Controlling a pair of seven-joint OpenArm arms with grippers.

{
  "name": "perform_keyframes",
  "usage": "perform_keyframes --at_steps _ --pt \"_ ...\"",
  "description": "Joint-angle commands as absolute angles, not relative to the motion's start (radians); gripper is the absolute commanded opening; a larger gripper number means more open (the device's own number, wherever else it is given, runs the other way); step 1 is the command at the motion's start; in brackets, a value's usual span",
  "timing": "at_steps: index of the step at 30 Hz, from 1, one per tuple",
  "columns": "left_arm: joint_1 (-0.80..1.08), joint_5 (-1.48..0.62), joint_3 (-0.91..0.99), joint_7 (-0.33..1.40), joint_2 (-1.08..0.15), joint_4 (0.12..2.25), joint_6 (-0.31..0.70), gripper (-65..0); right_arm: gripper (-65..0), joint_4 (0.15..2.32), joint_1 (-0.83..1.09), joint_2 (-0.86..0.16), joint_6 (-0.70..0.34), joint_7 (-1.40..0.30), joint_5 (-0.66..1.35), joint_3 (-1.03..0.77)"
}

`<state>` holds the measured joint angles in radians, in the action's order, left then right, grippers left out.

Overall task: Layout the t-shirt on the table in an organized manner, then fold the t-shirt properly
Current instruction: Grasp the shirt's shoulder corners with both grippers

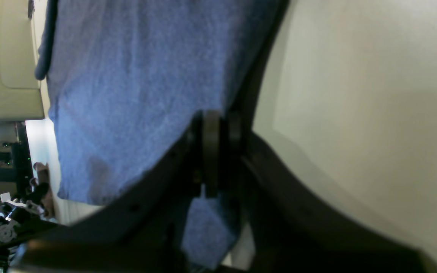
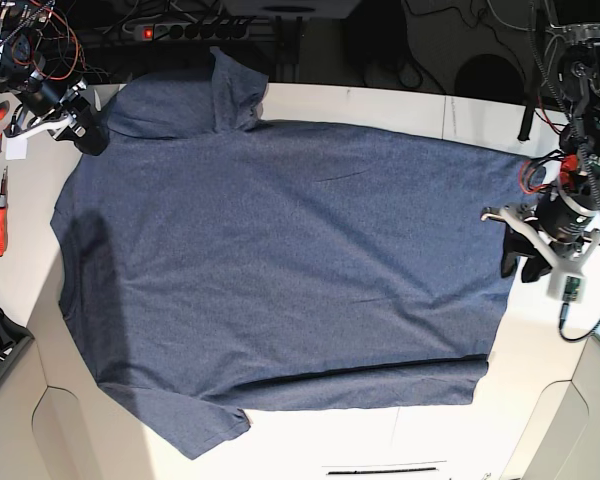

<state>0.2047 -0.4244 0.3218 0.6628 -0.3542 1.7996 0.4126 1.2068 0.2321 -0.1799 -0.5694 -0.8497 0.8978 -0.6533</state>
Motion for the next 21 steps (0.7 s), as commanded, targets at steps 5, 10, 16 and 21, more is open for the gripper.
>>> perform_keyframes --at_steps 5,10,16,21 --pt "0.253 -0.596 0.451 0.652 -0.363 1.817 0.472 -42.7 -65.0 1.211 0.236 -0.185 -0.558 -0.868 0.925 -0.654" --pt "0.28 -0.773 0.622 0.691 -0.326 1.817 0.536 -42.7 -65.0 1.211 0.236 -0.185 -0.558 -0.868 0.925 -0.654" --pt "0.286 -0.976 0.806 0.831 -0.286 1.817 0.582 -42.7 -65.0 1.211 0.236 -0.185 -0.558 -0.867 0.925 -0.654" --pt "0.33 -0.994 0.9 0.835 -0.264 1.816 0.581 -42.7 -65.0 1.211 0.236 -0.186 -0.558 -0.867 0.925 -0.654"
